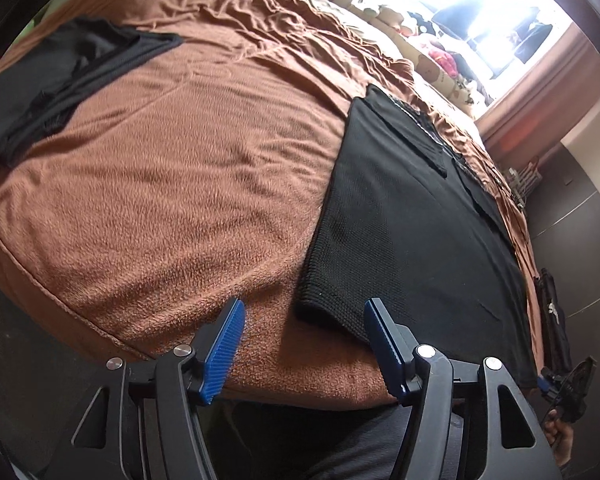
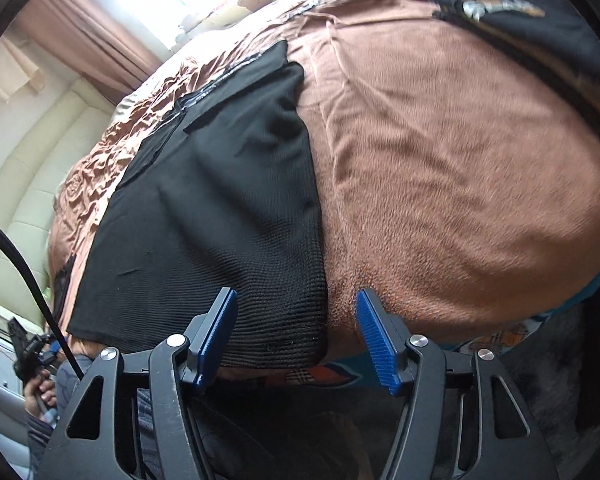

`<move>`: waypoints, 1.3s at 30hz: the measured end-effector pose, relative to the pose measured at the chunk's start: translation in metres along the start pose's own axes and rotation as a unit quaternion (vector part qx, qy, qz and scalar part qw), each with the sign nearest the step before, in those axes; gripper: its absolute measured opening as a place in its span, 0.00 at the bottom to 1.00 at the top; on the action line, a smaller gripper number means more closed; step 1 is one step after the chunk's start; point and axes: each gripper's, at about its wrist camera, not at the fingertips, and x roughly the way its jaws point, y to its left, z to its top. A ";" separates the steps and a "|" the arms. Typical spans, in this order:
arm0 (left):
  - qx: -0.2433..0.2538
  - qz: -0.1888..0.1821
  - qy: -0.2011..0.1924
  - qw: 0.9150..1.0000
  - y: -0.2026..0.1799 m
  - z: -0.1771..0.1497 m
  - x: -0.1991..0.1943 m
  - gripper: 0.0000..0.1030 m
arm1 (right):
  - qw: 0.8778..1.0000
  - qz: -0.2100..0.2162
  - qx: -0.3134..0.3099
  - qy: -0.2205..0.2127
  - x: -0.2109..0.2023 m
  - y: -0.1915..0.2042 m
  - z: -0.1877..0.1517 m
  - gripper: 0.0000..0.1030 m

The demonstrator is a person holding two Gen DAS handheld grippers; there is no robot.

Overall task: Fold small clothes
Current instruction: 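Lower both grippers to the t-shirt hem and close on it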

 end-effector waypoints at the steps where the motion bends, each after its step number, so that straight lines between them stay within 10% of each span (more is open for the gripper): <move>1: -0.004 -0.001 0.003 1.000 0.001 0.000 0.001 0.62 | 1.000 0.009 0.009 0.004 0.002 -0.003 0.000 0.57; 15: -0.052 -0.068 0.020 0.996 0.003 0.005 0.008 0.62 | 0.976 0.195 0.089 -0.026 0.001 -0.043 -0.012 0.55; 27: -0.094 -0.069 0.016 0.993 0.011 0.005 0.013 0.59 | 0.978 0.181 0.104 -0.018 0.018 -0.039 -0.024 0.55; 39: -0.117 -0.069 0.023 0.991 0.005 0.012 0.030 0.56 | 0.982 0.150 0.114 -0.021 0.030 -0.024 -0.020 0.34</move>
